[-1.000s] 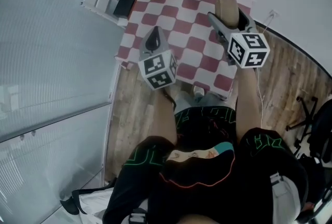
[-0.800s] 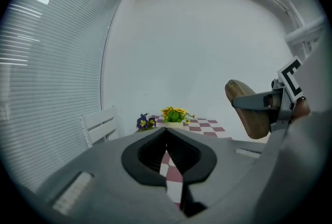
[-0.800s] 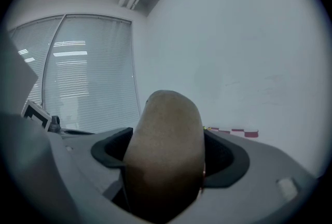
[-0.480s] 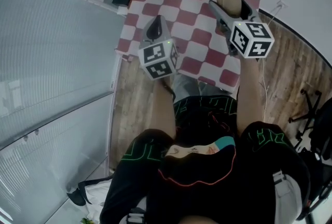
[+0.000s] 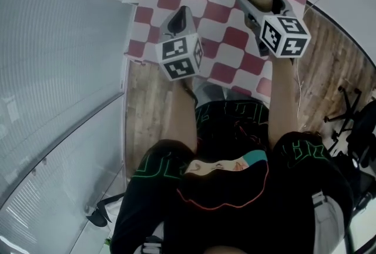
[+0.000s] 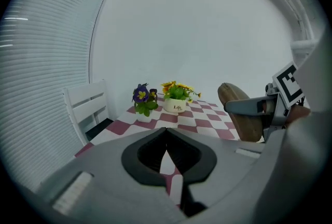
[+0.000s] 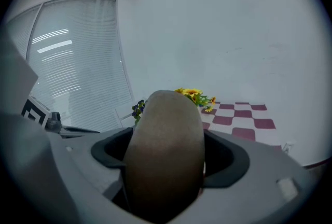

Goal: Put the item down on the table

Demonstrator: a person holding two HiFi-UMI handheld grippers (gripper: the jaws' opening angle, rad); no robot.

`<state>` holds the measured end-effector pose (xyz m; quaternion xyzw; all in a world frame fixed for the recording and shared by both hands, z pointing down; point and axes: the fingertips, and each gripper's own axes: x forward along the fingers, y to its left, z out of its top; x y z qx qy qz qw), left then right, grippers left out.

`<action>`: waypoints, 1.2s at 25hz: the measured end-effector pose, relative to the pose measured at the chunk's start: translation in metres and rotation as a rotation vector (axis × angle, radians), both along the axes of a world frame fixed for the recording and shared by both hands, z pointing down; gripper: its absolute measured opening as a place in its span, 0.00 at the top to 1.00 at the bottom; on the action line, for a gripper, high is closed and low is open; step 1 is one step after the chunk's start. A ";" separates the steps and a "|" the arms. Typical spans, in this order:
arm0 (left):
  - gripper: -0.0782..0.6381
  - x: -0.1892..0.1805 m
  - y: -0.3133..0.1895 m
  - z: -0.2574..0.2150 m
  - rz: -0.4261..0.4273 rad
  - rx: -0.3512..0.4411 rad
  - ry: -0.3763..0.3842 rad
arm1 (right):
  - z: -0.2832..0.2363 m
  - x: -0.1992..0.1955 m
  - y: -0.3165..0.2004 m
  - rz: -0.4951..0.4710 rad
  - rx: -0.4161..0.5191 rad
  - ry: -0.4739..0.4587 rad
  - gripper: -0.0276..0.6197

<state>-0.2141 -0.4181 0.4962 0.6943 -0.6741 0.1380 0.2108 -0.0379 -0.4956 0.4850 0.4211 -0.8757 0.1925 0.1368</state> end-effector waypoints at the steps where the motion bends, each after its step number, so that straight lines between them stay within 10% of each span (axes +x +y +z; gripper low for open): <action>1: 0.88 0.000 0.000 0.002 0.001 -0.008 0.006 | 0.002 0.000 0.001 -0.002 -0.008 0.004 0.31; 30: 0.88 -0.062 -0.029 0.063 -0.037 -0.119 0.147 | 0.138 -0.092 -0.011 -0.114 -0.274 0.472 0.31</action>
